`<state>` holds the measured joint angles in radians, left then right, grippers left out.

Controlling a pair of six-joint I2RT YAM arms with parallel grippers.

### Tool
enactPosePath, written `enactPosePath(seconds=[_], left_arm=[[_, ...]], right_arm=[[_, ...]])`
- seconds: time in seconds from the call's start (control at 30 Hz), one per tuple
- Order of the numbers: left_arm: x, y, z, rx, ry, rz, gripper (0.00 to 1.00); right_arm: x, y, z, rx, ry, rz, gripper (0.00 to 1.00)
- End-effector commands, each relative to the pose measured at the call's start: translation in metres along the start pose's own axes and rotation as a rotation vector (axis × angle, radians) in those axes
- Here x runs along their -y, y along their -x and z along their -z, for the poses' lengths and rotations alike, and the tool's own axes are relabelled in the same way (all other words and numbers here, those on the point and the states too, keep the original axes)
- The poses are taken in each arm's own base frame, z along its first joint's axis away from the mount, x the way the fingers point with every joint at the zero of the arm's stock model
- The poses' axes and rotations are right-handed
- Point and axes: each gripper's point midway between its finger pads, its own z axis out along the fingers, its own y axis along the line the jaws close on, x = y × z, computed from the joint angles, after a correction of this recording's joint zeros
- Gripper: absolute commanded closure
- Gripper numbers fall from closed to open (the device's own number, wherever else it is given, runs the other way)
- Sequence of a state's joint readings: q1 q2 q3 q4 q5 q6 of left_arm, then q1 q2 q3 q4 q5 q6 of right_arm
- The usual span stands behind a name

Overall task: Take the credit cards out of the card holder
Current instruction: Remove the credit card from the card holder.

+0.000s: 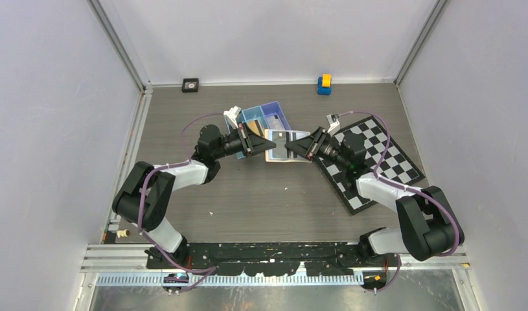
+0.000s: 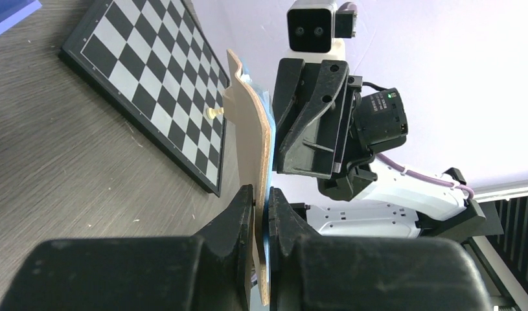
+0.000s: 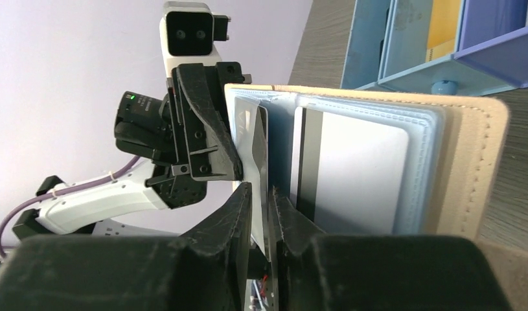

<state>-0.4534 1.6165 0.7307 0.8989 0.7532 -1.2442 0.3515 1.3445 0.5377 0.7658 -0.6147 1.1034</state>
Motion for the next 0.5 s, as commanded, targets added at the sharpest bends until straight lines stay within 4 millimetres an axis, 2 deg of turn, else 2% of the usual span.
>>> enactPosePath(seconds=[0.0,0.2,0.3,0.47], left_arm=[[0.021,0.004,0.003,0.016,-0.081,-0.051,1.0],[0.02,0.006,0.005,0.028,-0.086,-0.043,1.0],[0.02,0.007,0.005,0.029,-0.093,-0.045,1.0],[0.023,0.008,0.006,0.035,-0.107,-0.045,0.86]], right_arm=[[-0.034,0.009,0.006,0.032,0.152,0.034,0.81],[-0.045,0.01,0.01,0.039,0.206,0.039,0.88],[-0.045,0.01,0.009,0.039,0.199,0.042,0.96],[-0.033,0.012,0.009,0.049,0.143,0.034,0.99]])
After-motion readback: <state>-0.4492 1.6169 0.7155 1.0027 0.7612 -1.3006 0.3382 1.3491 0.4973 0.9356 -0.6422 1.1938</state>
